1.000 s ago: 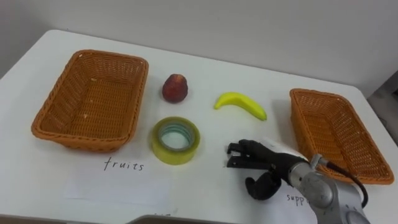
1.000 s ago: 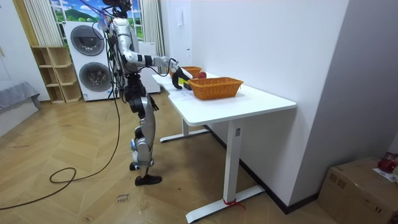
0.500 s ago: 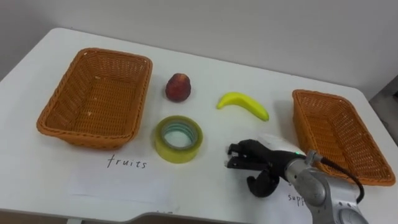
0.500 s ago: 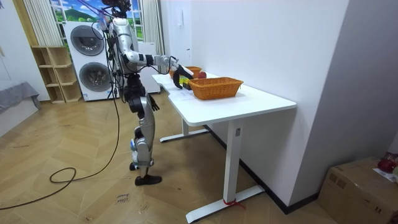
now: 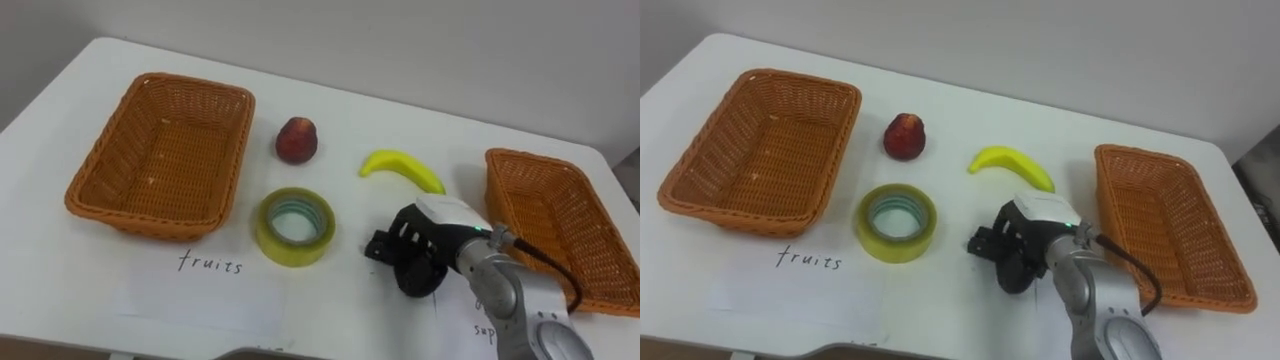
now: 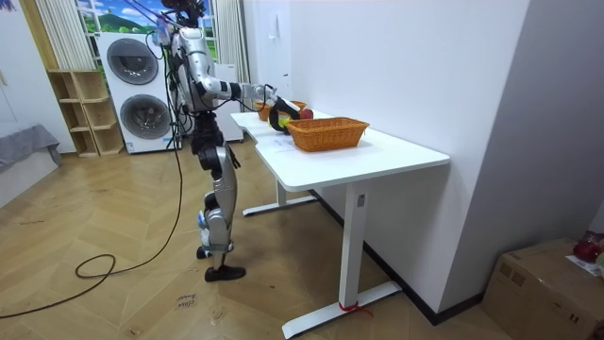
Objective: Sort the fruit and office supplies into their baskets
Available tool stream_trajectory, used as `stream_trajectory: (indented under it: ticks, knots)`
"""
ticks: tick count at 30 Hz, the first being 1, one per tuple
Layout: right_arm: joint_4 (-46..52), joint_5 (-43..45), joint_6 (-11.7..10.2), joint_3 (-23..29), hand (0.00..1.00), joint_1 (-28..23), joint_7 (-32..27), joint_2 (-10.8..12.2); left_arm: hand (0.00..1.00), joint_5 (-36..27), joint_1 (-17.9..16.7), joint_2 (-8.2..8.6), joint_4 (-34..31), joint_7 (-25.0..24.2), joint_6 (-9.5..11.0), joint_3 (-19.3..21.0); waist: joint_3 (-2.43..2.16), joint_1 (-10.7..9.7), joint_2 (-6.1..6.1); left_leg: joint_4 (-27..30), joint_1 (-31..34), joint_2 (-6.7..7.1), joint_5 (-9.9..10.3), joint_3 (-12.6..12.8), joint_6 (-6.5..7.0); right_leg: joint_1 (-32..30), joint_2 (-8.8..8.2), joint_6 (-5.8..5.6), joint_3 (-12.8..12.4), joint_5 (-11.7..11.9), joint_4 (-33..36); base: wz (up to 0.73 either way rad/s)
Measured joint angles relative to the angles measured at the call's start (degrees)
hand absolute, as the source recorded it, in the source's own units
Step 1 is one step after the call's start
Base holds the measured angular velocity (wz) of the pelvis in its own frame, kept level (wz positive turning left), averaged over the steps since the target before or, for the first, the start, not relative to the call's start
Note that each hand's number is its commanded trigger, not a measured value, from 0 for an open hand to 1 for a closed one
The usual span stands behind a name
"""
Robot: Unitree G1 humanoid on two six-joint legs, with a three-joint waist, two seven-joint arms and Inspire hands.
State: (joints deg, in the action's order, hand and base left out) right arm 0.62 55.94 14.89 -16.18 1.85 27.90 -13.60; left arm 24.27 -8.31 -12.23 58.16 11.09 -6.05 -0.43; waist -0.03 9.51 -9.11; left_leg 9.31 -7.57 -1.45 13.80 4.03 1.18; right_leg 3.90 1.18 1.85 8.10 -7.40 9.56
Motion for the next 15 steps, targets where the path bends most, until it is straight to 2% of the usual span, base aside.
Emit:
stream_trajectory:
  ticks: [15]
  knots:
    - [-2.21, -2.17, -0.48, -0.41, 1.00, 0.11, -2.95, 0.20, 0.00, -0.09, 0.07, 0.05, 1.42, 0.00, 0.03, -2.07, 0.05, 0.14, 0.20, -0.68, 0.10, 0.05, 0.00, -1.06, 0.01, 0.02, 0.05, -0.01, 0.11, -0.01, -0.13, 0.01]
